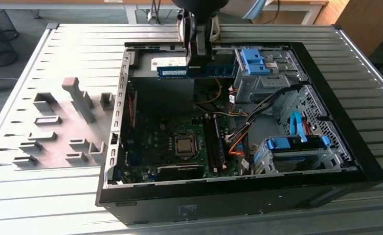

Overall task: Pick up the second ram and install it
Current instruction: 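Insert the second ram into the second slot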

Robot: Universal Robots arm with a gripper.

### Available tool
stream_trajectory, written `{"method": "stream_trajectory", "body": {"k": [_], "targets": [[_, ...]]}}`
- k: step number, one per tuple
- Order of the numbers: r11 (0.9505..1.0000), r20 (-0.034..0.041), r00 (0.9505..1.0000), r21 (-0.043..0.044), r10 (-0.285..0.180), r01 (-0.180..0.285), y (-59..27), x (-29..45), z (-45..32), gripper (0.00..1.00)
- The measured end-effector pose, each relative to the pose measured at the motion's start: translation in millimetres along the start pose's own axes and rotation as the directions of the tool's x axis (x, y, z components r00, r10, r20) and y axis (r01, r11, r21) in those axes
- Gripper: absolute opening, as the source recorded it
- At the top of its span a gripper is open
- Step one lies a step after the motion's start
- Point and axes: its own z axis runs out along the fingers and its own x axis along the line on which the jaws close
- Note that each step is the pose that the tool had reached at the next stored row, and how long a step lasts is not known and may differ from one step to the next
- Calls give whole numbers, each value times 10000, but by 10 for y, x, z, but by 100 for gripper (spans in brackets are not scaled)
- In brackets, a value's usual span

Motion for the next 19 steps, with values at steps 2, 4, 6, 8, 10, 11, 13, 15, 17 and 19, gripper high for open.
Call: {"method": "stream_trajectory", "body": {"k": [2, 4, 6, 8, 10, 11, 13, 15, 17, 19], "targets": [[10000, 0, 10000, 0, 1, -1, 0, 0, 0, 14], [9999, -10, 9999, 5, 145, -145, -1, 0, 2, 14], [9989, -24, 9989, 14, 461, -461, -1, 0, 7, 14], [9969, -40, 9969, 24, 786, -786, -1, 0, 14, 14], [9940, -54, 9940, 34, 1093, -1093, -1, 0, 22, 14], [9921, -57, 9921, 40, 1250, -1250, -1, 1, 27, 14], [9878, -64, 9878, 49, 1557, -1557, -1, 1, 36, 14], [9822, -72, 9822, 63, 1879, -1878, -1, 1, 49, 14], [9758, -80, 9758, 76, 2185, -2185, -1, 2, 60, 14], [9685, -88, 9685, 88, 2489, -2488, -1, 2, 71, 14]]}}
